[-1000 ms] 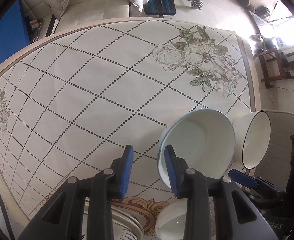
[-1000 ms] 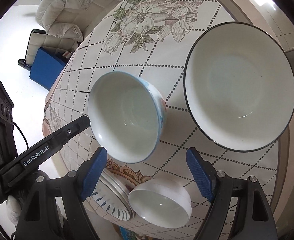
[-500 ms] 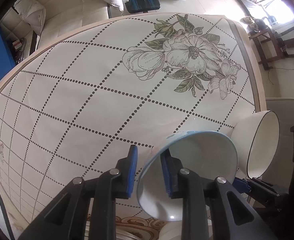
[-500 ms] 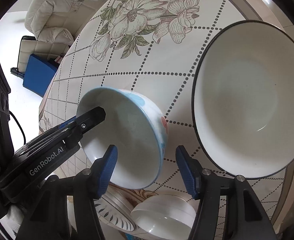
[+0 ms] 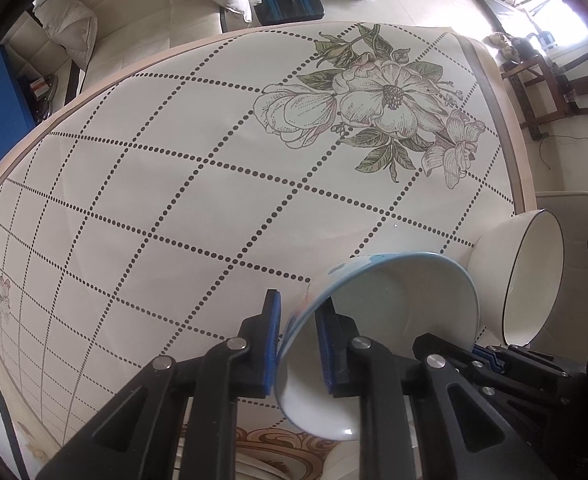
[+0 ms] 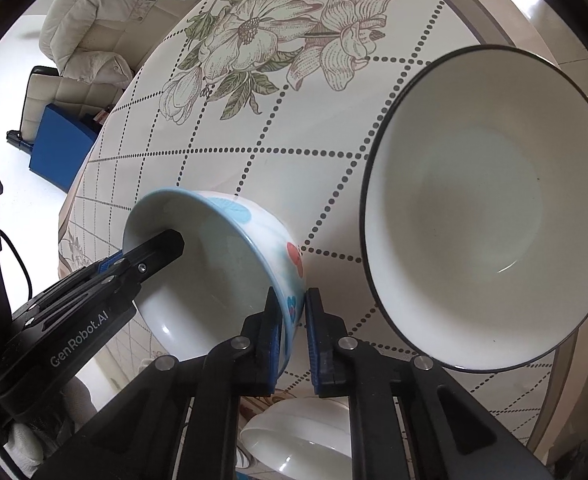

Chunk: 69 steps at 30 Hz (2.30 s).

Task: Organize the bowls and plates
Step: 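Grasp the rim of the pink-and-blue dotted bowl with both grippers, then lift the dotted bowl and carry it over the white bowl, then lower the dotted bowl into the white bowl and open both grippers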

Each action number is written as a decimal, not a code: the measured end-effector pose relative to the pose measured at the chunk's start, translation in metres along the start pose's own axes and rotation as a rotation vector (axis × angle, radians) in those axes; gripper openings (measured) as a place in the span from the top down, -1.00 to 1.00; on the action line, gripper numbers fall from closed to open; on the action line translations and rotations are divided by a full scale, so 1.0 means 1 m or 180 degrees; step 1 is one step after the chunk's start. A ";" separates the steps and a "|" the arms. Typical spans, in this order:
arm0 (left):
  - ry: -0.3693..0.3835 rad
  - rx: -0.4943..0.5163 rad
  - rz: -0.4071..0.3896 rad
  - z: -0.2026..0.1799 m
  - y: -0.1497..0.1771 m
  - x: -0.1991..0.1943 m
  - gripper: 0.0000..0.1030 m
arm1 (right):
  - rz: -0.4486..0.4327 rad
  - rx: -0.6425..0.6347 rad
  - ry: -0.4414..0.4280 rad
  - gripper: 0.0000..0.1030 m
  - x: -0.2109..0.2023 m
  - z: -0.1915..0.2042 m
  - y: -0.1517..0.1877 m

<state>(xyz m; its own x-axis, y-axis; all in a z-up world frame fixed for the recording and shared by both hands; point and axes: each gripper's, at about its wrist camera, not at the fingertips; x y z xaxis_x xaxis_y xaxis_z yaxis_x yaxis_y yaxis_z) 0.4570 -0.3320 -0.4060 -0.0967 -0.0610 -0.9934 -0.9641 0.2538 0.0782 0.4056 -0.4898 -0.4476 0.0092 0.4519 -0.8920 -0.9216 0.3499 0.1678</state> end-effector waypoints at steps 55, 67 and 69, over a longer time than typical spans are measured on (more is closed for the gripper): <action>0.0018 0.0212 0.0257 -0.022 0.167 -0.024 0.70 | 0.0085 -0.0182 0.0160 0.74 -0.053 -0.024 0.171; -0.0023 0.0173 0.0390 -0.025 0.162 -0.014 0.70 | 0.0187 -0.0079 0.0103 0.74 -0.044 -0.032 0.171; -0.0056 0.0174 0.0427 -0.025 0.156 -0.011 0.70 | 0.0226 -0.0038 0.0082 0.74 -0.042 -0.032 0.170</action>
<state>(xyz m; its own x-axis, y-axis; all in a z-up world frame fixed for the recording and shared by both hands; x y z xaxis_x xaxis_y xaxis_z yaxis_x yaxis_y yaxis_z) 0.3011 -0.3161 -0.3812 -0.2189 -0.0062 -0.9757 -0.9279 0.3106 0.2062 0.2359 -0.4757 -0.3948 -0.0663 0.4539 -0.8886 -0.9242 0.3078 0.2261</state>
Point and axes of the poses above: each gripper's, at about its wrist camera, not at the fingertips, and x roughly the way its jaws point, z to its left, y to its underside, and after that the axes turned 8 degrees about -x, right-handed
